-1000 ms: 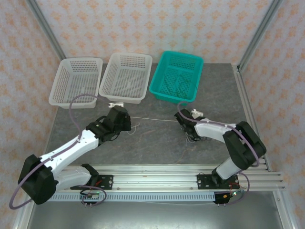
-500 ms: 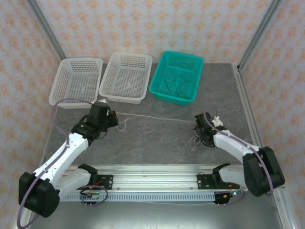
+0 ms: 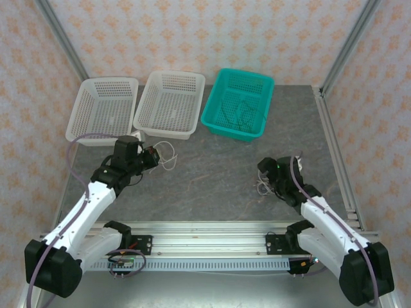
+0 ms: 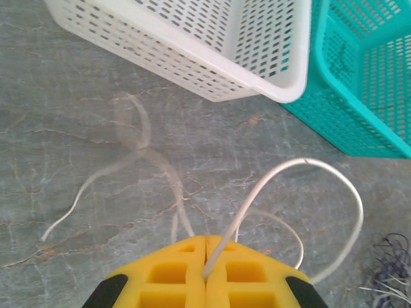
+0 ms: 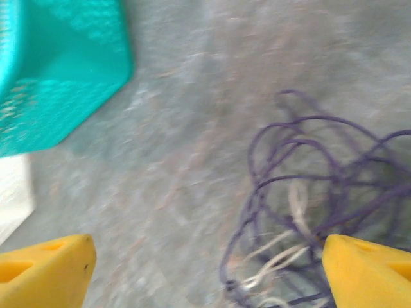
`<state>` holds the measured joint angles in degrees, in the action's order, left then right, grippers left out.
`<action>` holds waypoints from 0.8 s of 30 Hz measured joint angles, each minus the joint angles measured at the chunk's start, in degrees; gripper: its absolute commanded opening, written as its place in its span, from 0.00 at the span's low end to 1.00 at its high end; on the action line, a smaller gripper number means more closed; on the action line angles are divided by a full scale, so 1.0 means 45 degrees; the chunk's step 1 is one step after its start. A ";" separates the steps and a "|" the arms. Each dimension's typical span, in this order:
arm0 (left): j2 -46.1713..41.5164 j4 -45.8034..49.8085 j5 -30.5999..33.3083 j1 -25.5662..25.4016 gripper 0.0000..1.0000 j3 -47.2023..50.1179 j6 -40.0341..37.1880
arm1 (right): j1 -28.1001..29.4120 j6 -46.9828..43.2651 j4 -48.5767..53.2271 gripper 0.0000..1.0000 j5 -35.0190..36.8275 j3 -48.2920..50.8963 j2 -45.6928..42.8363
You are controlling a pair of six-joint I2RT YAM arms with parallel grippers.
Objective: Untangle the cables
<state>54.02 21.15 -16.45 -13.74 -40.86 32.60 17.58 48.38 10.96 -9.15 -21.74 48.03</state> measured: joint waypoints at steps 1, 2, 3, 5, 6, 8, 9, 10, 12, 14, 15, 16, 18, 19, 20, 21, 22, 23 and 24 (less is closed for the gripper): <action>-0.0112 0.0029 -0.0029 0.0005 0.00 -0.0087 0.0000 | 0.0000 -0.0053 -0.0189 0.95 -0.0403 -0.0029 -0.0112; -0.0209 0.0058 -0.0029 0.0005 0.00 -0.0296 -0.0005 | 0.0000 -0.0097 -0.0287 0.95 -0.0729 -0.0117 -0.0170; -0.0238 0.0078 -0.0024 0.0005 0.00 -0.0529 -0.0005 | 0.0000 -0.0102 -0.0379 0.96 -0.1015 -0.0209 -0.0185; -0.0223 0.0092 -0.0010 0.0005 0.00 -0.1389 -0.0010 | 0.0000 -0.0083 -0.0665 0.97 -0.1622 -0.0466 -0.0189; -0.0189 0.0078 0.0010 0.0005 0.00 -0.1812 -0.0010 | 0.0000 -0.0058 -0.0801 0.97 -0.1851 -0.0583 -0.0189; 0.0102 0.0063 0.0160 0.0000 0.00 -0.2924 -0.0024 | 0.0000 0.0073 -0.1103 0.97 -0.2278 -0.0860 -0.0228; 0.0330 0.0063 0.0267 0.0005 0.00 -0.3478 -0.0029 | 0.0000 0.0136 -0.1205 0.97 -0.2375 -0.0967 -0.0282; 0.0656 0.0015 0.0418 0.0005 0.00 -0.4119 -0.0117 | 0.0000 0.0165 -0.1292 0.97 -0.2448 -0.1049 -0.0359; 0.1443 -0.0073 0.0578 0.0005 0.00 -0.5416 -0.0325 | 0.0000 0.0248 -0.1355 0.97 -0.2497 -0.1171 -0.0573; 0.2492 -0.0185 0.0767 0.0005 0.00 -0.6878 -0.0607 | 0.0000 0.0248 -0.1370 0.97 -0.2497 -0.1180 -0.0874; 0.2973 -0.0199 0.0816 0.0005 0.00 -0.7524 -0.0719 | 0.0000 0.0248 -0.1341 0.97 -0.2497 -0.1185 -0.0976; 0.3594 -0.0199 0.0874 0.0005 0.00 -0.8354 -0.0889 | 0.0000 0.0248 -0.1297 0.97 -0.2492 -0.1180 -0.1098; 0.4707 -0.0223 0.1078 0.0005 0.00 -0.9840 -0.1200 | 0.0000 0.0262 -0.1166 0.97 -0.2463 -0.1180 -0.1316; 0.5251 -0.0214 0.1156 0.0005 0.00 -1.0579 -0.1365 | 0.0000 0.0301 -0.1107 0.97 -0.2399 -0.1161 -0.1438; 0.5727 -0.0219 0.1219 0.0015 0.00 -1.1220 -0.1525 | 0.0000 0.0359 -0.1078 0.97 -0.2351 -0.1107 -0.1569; 0.6130 -0.0160 0.1273 0.0063 0.00 -1.1778 -0.1647 | 0.0000 0.0442 -0.1064 0.97 -0.2307 -0.1015 -0.1715; 0.6640 -0.0097 0.1384 0.0102 0.00 -1.2492 -0.1807 | 0.0000 0.0500 -0.1054 0.97 -0.2259 -0.0884 -0.1870; 0.7072 -0.0053 0.1472 0.0165 0.00 -1.3090 -0.1943 | 0.0000 0.0588 -0.1015 0.97 -0.2215 -0.0724 -0.2040; 0.7446 0.0000 0.1545 0.0238 0.00 -1.3580 -0.2016 | 0.0000 0.0641 -0.0971 0.97 -0.2191 -0.0573 -0.2181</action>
<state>87.53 21.15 -9.50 -12.67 -101.97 23.53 17.58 51.27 6.59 -19.00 -24.32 38.22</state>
